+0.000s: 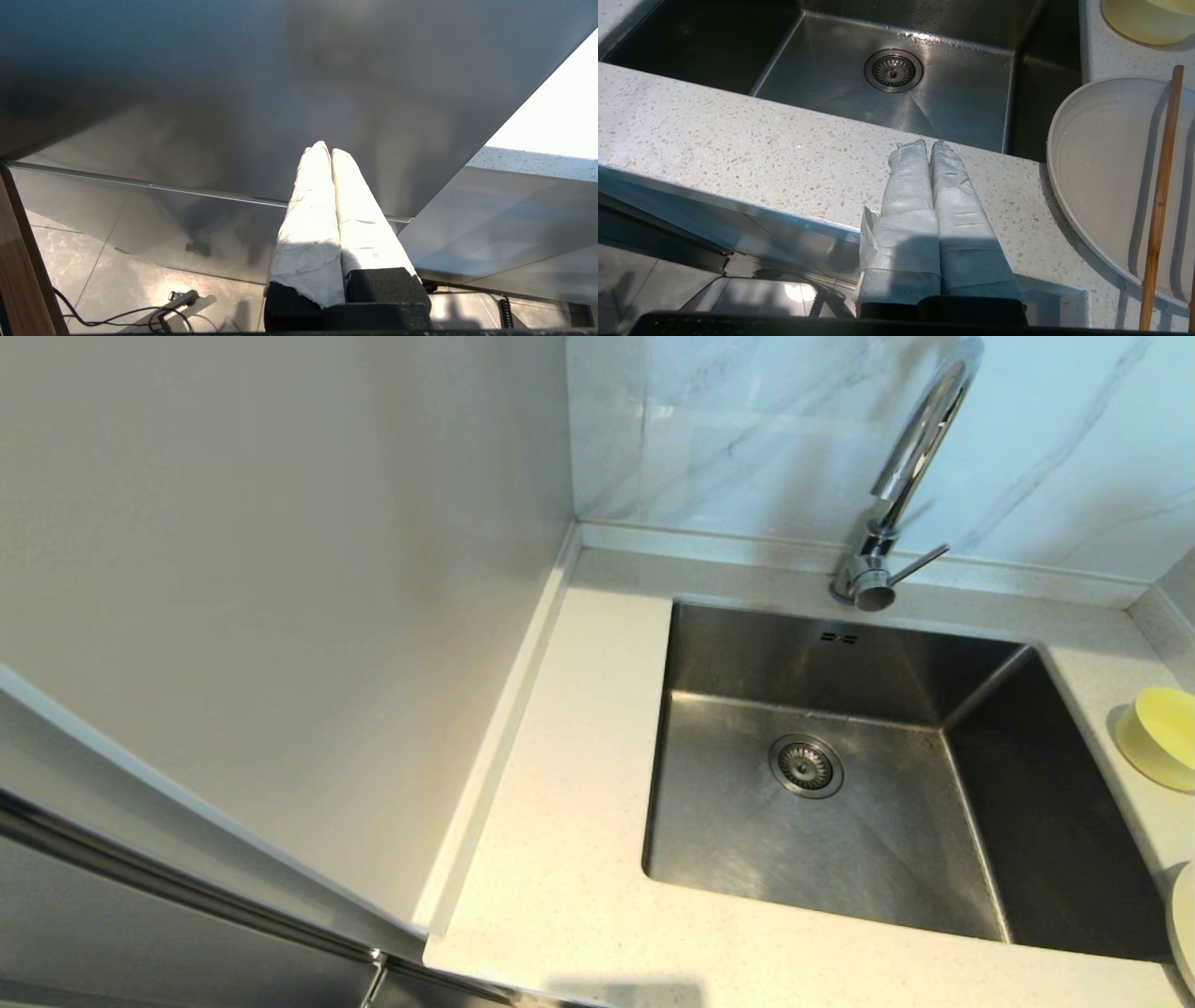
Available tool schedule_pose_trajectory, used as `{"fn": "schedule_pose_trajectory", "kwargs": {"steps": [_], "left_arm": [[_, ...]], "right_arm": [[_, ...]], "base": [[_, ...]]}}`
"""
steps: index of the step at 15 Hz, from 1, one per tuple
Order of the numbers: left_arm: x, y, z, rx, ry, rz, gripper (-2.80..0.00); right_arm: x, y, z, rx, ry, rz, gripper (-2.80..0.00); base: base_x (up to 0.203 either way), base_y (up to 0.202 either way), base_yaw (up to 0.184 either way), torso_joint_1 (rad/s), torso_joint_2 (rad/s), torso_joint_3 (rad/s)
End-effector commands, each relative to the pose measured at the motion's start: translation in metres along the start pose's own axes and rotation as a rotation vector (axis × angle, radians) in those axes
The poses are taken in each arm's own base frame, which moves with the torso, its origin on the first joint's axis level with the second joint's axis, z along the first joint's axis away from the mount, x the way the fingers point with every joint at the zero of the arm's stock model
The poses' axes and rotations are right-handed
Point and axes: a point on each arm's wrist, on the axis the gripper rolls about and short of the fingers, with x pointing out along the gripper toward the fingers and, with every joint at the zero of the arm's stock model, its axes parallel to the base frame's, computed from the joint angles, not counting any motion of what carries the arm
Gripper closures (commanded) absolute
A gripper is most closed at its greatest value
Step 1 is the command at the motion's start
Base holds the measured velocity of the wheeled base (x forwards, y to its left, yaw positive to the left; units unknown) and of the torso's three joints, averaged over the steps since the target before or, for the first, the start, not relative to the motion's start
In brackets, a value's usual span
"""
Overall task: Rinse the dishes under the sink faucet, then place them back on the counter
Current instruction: Turn on the faucet
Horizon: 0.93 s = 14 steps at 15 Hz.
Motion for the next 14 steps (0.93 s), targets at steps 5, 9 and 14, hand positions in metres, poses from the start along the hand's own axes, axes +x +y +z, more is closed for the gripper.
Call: {"fn": "schedule_pose_trajectory", "kwargs": {"steps": [5, 9, 14], "left_arm": [[0.0, 0.0, 0.0, 0.0, 0.0, 0.001, 0.0], [0.0, 0.0, 0.0, 0.0, 0.0, 0.0, 0.0], [0.0, 0.0, 0.0, 0.0, 0.0, 0.001, 0.0]], "right_arm": [[0.001, 0.0, -0.002, 0.001, 0.007, -0.02, 0.0], [-0.006, 0.0, 0.046, 0.074, -0.009, -0.026, 0.0], [0.041, 0.0, 0.139, 0.167, 0.145, -0.039, 0.0]], "base": [[0.0, 0.0, 0.0, 0.0, 0.0, 0.0], [0.0, 0.0, 0.0, 0.0, 0.0, 0.0], [0.0, 0.0, 0.0, 0.0, 0.0, 0.0]]}}
